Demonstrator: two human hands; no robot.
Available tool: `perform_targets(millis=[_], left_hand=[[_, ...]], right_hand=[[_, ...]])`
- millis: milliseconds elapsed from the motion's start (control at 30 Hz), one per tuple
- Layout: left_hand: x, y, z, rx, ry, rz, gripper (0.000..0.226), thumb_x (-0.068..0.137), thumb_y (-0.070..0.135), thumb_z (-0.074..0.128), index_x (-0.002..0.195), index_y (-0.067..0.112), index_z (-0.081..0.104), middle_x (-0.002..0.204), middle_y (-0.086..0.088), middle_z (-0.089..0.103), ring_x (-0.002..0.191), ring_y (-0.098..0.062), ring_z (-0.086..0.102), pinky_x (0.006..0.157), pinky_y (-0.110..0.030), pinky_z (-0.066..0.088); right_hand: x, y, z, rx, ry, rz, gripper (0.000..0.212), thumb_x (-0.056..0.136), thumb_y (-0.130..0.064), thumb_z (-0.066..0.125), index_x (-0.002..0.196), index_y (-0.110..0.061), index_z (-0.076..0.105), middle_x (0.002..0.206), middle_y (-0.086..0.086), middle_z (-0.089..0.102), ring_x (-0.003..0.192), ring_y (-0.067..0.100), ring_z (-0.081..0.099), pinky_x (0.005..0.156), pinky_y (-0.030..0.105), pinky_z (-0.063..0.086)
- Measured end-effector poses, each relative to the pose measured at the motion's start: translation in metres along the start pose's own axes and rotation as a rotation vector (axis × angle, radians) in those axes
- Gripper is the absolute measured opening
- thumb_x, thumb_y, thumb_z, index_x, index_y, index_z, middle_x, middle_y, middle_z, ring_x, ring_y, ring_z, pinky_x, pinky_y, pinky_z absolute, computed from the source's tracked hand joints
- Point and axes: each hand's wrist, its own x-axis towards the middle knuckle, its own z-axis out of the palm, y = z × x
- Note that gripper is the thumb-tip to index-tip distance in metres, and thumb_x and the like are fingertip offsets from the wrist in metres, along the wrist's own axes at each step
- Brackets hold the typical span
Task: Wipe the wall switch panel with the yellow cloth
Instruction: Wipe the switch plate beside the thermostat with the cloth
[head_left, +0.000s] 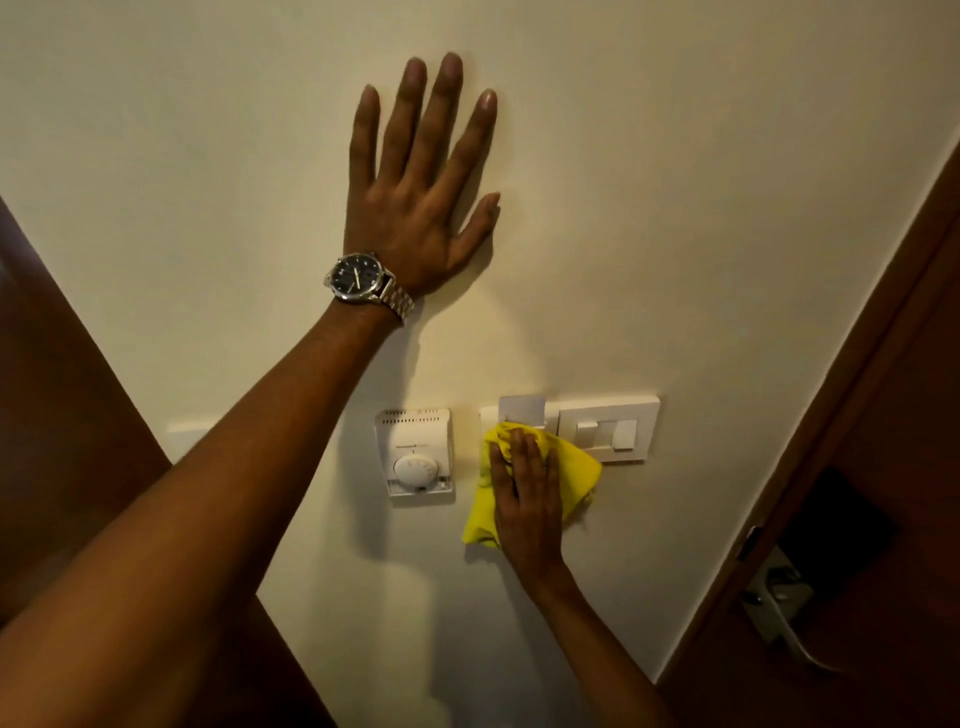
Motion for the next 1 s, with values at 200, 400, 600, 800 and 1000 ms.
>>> perform_targets(millis=[200, 400, 600, 800, 1000], left_hand=[[-0.005, 0.001, -0.005, 0.000, -0.016, 0.003, 0.068, 0.106, 0.058, 0.034, 0.163, 0.021, 0.031, 0.167, -0.017, 0.035, 0.155, -0.038, 0.031, 0.126, -0.061, 0.026], [-0.003, 0.000, -0.002, 0.006, 0.011, 0.009, 0.068, 0.105, 0.058, 0.033, 0.162, 0.020, 0.033, 0.165, -0.017, 0.037, 0.154, -0.039, 0.033, 0.125, -0.061, 0.027], [-0.003, 0.000, 0.003, 0.013, 0.020, 0.001, 0.070, 0.104, 0.059, 0.034, 0.162, 0.021, 0.032, 0.165, -0.017, 0.037, 0.154, -0.038, 0.032, 0.125, -0.059, 0.024], [-0.004, -0.001, 0.000, -0.003, 0.007, 0.005, 0.069, 0.105, 0.058, 0.035, 0.162, 0.021, 0.032, 0.166, -0.017, 0.036, 0.154, -0.038, 0.032, 0.125, -0.061, 0.027], [-0.003, -0.001, 0.002, 0.019, 0.021, 0.016, 0.068, 0.105, 0.058, 0.035, 0.162, 0.021, 0.032, 0.164, -0.020, 0.039, 0.152, -0.041, 0.035, 0.124, -0.059, 0.025]], right_hand=[[-0.014, 0.005, -0.002, -0.068, 0.003, -0.077, 0.059, 0.104, -0.018, 0.041, 0.158, -0.014, 0.017, 0.167, 0.014, 0.005, 0.154, 0.036, 0.009, 0.123, 0.052, 0.018], [-0.025, 0.012, 0.001, -0.121, -0.056, -0.103, 0.065, 0.101, -0.023, 0.048, 0.158, -0.015, 0.018, 0.163, 0.014, 0.021, 0.154, 0.034, 0.009, 0.124, 0.050, 0.016], [0.009, -0.015, 0.006, -0.008, -0.036, -0.029, 0.050, 0.111, -0.033, 0.020, 0.157, -0.014, 0.023, 0.166, 0.013, 0.014, 0.153, 0.035, 0.015, 0.125, 0.053, 0.014], [-0.017, 0.011, 0.006, -0.129, -0.046, -0.165, 0.064, 0.104, -0.032, 0.040, 0.159, -0.014, 0.012, 0.168, 0.011, -0.001, 0.155, 0.033, 0.004, 0.125, 0.050, 0.010], [0.008, 0.007, 0.001, -0.069, 0.022, -0.146, 0.053, 0.108, -0.019, 0.034, 0.158, -0.014, 0.017, 0.168, 0.010, 0.003, 0.155, 0.031, 0.008, 0.126, 0.049, 0.010]])
